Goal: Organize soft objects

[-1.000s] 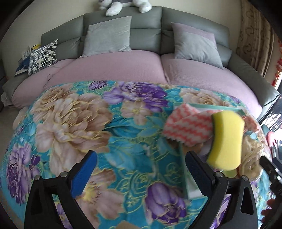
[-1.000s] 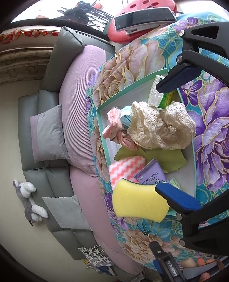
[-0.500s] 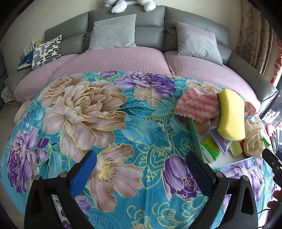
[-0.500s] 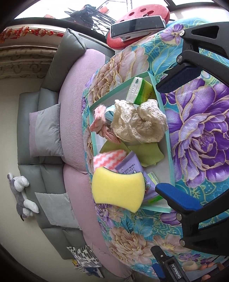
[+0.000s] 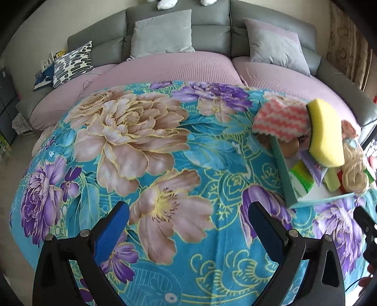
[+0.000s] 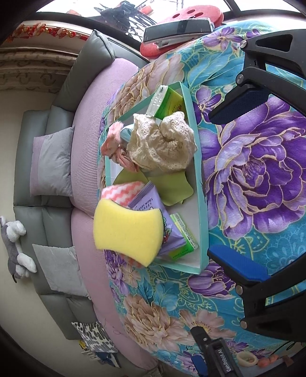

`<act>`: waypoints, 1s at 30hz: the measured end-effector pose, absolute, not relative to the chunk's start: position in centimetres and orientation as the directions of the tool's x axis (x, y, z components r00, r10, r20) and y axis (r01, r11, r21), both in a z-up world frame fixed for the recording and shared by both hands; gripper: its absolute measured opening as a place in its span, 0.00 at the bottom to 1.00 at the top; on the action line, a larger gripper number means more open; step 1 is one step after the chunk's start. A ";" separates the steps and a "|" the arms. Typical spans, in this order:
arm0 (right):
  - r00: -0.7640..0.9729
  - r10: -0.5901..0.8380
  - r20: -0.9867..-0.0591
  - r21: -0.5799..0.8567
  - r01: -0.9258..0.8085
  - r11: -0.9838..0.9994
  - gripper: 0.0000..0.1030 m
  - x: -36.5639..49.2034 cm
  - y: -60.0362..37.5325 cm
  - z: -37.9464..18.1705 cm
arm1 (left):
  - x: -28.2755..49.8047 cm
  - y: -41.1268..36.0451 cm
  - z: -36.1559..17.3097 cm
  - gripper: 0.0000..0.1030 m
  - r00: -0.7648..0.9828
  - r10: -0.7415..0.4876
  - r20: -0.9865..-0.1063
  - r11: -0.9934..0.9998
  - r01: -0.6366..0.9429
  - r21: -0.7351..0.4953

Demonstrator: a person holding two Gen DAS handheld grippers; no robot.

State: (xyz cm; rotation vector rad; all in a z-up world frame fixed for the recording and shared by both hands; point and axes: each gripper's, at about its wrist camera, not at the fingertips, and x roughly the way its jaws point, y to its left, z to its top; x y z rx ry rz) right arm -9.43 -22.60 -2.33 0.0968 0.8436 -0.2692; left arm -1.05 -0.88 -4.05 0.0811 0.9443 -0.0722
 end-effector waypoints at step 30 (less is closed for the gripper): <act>0.567 -0.185 -0.803 -0.026 0.277 0.960 1.00 -7.3 -22.6 -4.5 | -0.1 -2.5 -6.0 0.98 0.510 0.050 -0.859 0.974 0.166 0.155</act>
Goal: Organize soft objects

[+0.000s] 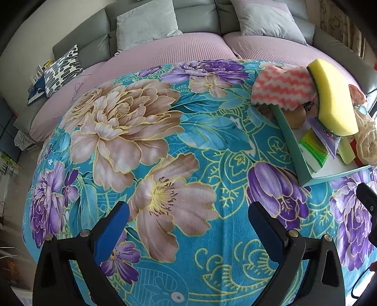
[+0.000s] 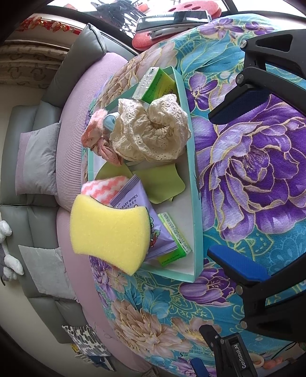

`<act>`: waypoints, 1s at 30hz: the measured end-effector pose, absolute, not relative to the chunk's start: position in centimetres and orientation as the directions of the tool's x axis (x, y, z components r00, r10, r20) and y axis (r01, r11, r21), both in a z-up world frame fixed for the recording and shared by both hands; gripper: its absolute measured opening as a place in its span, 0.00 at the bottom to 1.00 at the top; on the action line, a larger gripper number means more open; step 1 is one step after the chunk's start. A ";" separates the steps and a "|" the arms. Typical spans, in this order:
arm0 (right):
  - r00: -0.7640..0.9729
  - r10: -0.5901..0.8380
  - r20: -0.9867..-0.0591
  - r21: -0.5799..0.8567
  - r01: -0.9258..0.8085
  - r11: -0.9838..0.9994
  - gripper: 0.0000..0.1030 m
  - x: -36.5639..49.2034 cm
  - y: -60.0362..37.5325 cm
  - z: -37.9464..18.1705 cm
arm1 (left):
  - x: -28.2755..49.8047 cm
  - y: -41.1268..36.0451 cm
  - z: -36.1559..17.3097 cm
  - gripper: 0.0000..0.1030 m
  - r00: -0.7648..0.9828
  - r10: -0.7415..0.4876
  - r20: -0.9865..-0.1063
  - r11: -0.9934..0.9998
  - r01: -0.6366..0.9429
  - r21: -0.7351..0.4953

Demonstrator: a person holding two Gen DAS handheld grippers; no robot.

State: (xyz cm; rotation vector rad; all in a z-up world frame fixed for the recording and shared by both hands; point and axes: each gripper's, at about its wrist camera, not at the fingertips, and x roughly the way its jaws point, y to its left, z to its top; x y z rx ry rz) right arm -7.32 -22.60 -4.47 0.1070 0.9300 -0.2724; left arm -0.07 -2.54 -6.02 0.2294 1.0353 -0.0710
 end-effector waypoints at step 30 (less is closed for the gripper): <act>0.555 -0.202 -0.807 -0.049 0.278 0.959 1.00 -7.1 -22.4 -4.4 | 0.2 -2.0 -6.2 0.98 0.497 0.045 -0.866 0.979 0.149 0.136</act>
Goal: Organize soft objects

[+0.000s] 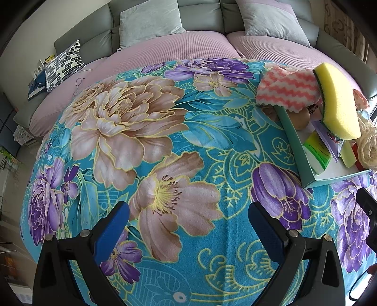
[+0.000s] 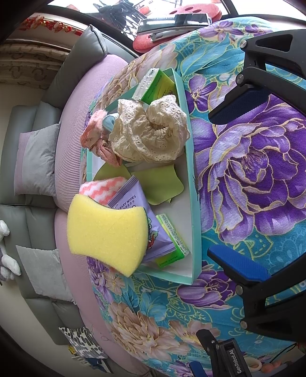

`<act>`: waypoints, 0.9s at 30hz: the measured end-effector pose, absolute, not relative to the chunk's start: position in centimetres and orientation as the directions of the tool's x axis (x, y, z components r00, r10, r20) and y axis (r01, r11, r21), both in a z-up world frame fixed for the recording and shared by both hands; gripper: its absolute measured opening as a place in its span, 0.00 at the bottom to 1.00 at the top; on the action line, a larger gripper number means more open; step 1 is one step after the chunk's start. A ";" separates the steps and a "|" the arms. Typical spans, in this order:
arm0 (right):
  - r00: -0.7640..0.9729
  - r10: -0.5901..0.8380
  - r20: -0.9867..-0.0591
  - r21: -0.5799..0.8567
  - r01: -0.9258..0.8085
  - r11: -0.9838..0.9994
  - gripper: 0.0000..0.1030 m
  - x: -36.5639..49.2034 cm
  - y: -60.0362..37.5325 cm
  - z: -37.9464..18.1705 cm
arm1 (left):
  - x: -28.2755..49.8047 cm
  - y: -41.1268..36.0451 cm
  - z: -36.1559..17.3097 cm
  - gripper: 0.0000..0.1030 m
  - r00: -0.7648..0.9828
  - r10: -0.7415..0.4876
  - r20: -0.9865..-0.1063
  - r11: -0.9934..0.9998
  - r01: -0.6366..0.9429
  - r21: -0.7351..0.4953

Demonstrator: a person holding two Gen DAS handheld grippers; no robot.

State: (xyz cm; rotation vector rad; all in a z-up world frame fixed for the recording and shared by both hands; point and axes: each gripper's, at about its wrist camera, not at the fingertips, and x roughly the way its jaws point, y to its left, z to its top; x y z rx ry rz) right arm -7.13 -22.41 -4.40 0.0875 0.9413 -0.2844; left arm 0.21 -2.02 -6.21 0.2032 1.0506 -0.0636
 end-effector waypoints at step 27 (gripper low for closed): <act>0.549 -0.203 -0.811 -0.050 0.281 0.958 1.00 -7.2 -22.5 -4.4 | 0.2 -2.0 -6.2 0.98 0.498 0.045 -0.866 0.979 0.149 0.137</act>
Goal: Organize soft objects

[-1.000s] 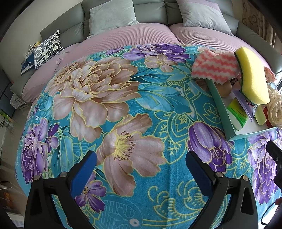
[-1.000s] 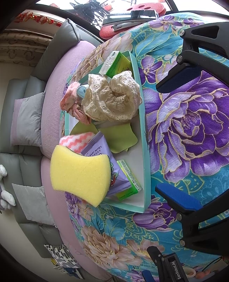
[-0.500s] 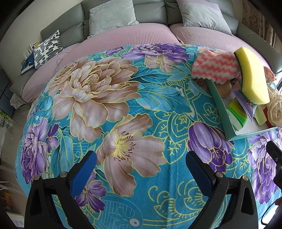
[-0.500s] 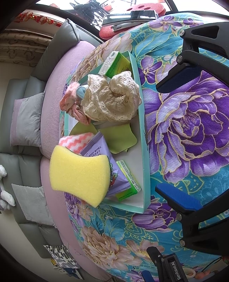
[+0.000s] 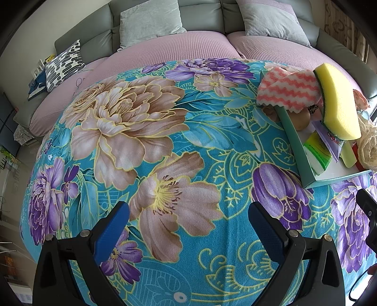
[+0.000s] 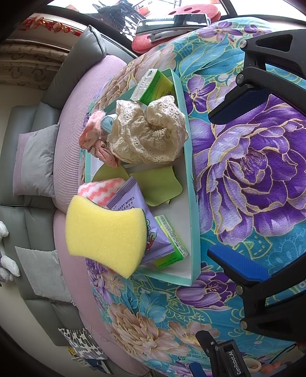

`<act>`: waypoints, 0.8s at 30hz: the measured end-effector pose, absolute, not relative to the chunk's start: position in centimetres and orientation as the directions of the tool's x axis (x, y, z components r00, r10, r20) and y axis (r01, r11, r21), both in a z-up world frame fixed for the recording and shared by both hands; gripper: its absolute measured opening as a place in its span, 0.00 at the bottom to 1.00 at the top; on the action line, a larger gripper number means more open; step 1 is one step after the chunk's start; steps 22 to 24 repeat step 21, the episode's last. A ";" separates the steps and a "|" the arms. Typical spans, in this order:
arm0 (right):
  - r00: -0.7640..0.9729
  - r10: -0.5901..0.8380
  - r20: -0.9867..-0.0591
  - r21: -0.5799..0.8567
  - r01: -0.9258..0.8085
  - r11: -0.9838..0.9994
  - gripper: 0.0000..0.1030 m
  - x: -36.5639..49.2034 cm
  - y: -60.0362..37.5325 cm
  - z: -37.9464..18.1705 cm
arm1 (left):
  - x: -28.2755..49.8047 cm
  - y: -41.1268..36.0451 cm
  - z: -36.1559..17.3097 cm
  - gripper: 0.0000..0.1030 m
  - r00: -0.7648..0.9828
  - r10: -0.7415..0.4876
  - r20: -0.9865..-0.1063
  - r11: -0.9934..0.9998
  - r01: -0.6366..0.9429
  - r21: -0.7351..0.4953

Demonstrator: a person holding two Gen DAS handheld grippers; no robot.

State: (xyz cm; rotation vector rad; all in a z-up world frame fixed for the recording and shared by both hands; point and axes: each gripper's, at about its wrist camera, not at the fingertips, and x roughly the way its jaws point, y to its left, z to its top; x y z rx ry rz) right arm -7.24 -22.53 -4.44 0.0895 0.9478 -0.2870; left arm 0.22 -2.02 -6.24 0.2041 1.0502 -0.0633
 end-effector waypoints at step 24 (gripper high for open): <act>0.547 -0.205 -0.812 -0.051 0.282 0.958 1.00 -7.2 -22.4 -4.5 | 0.0 -2.1 -5.4 0.98 0.533 0.012 -0.846 0.984 0.146 0.106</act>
